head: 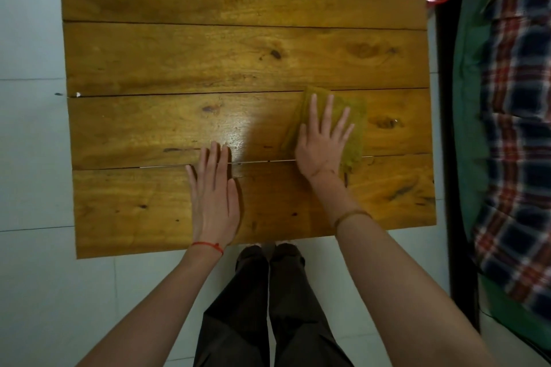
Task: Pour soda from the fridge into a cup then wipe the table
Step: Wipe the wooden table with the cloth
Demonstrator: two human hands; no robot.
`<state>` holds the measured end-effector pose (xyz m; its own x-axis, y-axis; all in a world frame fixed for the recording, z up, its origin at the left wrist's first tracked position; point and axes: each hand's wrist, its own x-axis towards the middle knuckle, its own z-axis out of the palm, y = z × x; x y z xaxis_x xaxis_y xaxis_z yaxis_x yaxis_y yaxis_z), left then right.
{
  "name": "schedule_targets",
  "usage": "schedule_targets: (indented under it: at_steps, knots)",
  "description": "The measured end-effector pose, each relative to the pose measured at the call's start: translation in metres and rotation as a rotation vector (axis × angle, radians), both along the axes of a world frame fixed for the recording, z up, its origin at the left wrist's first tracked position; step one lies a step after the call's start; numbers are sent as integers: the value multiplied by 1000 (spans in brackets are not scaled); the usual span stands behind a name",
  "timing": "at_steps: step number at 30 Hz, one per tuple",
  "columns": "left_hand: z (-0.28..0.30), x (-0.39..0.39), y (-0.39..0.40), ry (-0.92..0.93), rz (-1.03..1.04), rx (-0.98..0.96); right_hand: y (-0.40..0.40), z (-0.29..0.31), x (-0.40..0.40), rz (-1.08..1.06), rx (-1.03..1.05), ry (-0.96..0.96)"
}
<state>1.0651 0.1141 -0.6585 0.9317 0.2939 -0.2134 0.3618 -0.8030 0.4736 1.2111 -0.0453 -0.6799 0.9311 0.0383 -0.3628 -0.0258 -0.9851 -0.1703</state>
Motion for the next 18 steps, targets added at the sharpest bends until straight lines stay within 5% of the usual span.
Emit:
schedule_targets:
  at_steps: [5,9,15,18]
  knots:
    - [3,-14,5,9,80,-9,85,2,-35,370,116,29]
    - [8,-27,8,-5,153,-32,79,3,-86,468,172,45]
    - [12,-40,-10,24,168,-12,32,15,-144,375,269,142]
    - [20,-48,-28,30,265,-22,19,33,-143,208,474,110]
